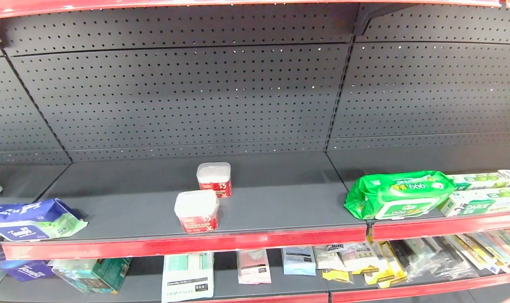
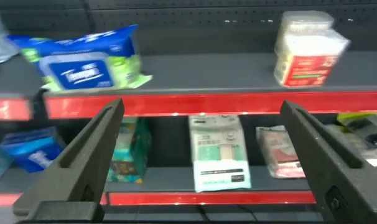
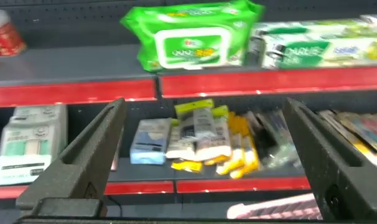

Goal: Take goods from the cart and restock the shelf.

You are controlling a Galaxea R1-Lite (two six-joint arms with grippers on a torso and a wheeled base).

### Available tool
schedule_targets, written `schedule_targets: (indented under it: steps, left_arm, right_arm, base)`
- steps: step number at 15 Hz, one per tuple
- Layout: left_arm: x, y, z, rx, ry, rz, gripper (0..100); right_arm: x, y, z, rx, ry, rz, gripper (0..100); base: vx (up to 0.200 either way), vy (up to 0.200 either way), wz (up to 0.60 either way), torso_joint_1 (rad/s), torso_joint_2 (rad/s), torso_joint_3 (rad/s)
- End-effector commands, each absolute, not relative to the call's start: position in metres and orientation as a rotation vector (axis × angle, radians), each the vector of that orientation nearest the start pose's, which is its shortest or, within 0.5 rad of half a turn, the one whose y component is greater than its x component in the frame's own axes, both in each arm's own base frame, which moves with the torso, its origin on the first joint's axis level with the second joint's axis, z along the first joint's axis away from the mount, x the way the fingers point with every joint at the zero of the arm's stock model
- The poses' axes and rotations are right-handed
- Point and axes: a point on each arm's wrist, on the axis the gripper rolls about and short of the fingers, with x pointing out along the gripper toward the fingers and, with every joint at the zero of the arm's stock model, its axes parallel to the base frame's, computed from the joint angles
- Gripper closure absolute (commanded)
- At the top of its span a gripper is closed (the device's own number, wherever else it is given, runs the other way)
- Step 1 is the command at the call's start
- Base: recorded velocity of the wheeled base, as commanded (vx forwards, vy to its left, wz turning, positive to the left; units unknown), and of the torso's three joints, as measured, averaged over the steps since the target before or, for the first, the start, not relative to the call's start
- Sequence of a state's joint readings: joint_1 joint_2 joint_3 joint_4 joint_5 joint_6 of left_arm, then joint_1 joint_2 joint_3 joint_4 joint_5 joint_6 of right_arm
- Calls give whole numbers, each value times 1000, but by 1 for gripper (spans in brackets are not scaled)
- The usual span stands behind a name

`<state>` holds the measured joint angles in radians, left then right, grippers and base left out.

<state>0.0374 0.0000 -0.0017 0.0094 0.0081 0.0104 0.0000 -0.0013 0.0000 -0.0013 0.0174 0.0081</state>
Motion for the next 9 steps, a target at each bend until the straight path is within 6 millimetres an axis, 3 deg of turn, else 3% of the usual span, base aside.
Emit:
schedule_targets:
  steps: [1,2,3,4,5,6,8,9]
  left_arm:
    - [-23,-1,75,12,6,40,0]
    - [-23,-1,75,12,8,38,0]
    - [-26,-1,90,13,-24,28,0]
    - [-19,-1,148,-30,-28,29,0]
    - [4,0,211,-199,-20,18,0]
    - [32,1,235,-203,47,42,0]
    - [76,4,226,-138,230,119,0]
    - [115,7,214,-118,378,174,0]
  right_arm:
    - [-23,0,76,8,-1,18,0]
    - [-23,0,76,6,-1,18,0]
    - [-23,0,76,6,-1,18,0]
    - [-23,0,76,6,-1,18,0]
    - [-23,0,76,6,-1,18,0]
    - [-23,0,76,6,-1,18,0]
    - [-23,0,76,6,-1,18,0]
    - [-23,0,76,6,-1,18,0]
  base:
    - [0,0,0,0,0,0]
    - [0,0,0,0,0,0]
    - [0,0,0,0,0,0]
    - [0,0,0,0,0,0]
    - [0,0,0,0,0,0]
    - [0,0,0,0,0,0]
    - [0,0,0,0,0,0]
    - [0,0,0,0,0,0]
